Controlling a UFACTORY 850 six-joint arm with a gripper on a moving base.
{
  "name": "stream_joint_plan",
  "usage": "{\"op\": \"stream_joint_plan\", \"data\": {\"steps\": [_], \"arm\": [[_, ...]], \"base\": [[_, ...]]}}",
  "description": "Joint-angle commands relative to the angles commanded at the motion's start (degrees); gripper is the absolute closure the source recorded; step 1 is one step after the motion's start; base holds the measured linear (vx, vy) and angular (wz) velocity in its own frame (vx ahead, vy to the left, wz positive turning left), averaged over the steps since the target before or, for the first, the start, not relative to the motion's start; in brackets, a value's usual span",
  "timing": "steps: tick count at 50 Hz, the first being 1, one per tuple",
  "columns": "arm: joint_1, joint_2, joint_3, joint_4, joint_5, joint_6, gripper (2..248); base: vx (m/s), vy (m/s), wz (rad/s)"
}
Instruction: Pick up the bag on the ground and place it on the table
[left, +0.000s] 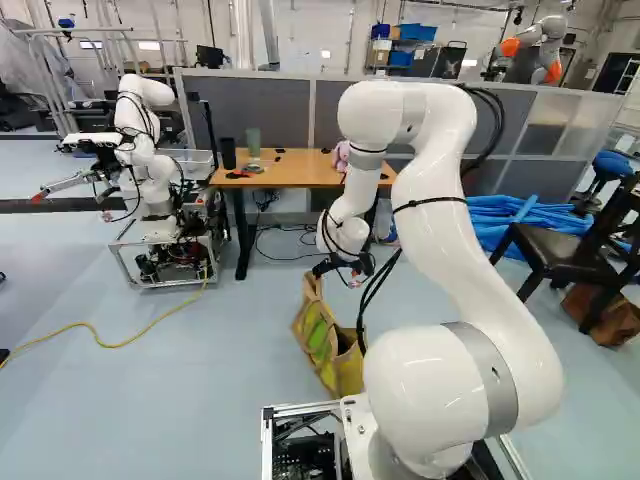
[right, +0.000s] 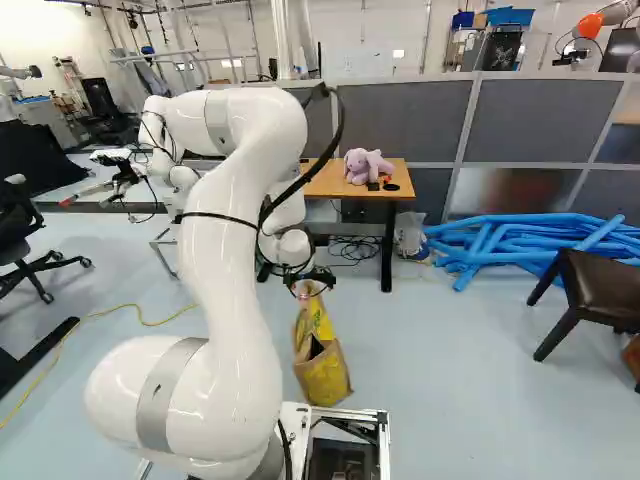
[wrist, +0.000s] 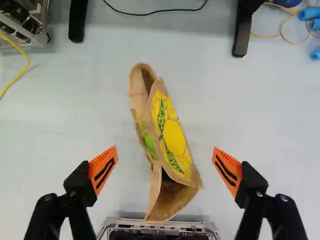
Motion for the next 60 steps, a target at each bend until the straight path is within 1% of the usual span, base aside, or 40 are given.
{"op": "stream_joint_plan", "data": {"steps": [48, 53, 60], "arm": [[0.0, -10.53, -7.3, -6.58, 0.0, 0.0, 3], [0.0, -11.61, -8.09, -7.27, 0.0, -1.39, 3], [0.0, -13.12, -9.21, -8.25, 0.0, -5.0, 3]], "base": [[0.0, 0.0, 0.0], [0.0, 0.0, 0.0], [0.0, 0.0, 0.0]]}}
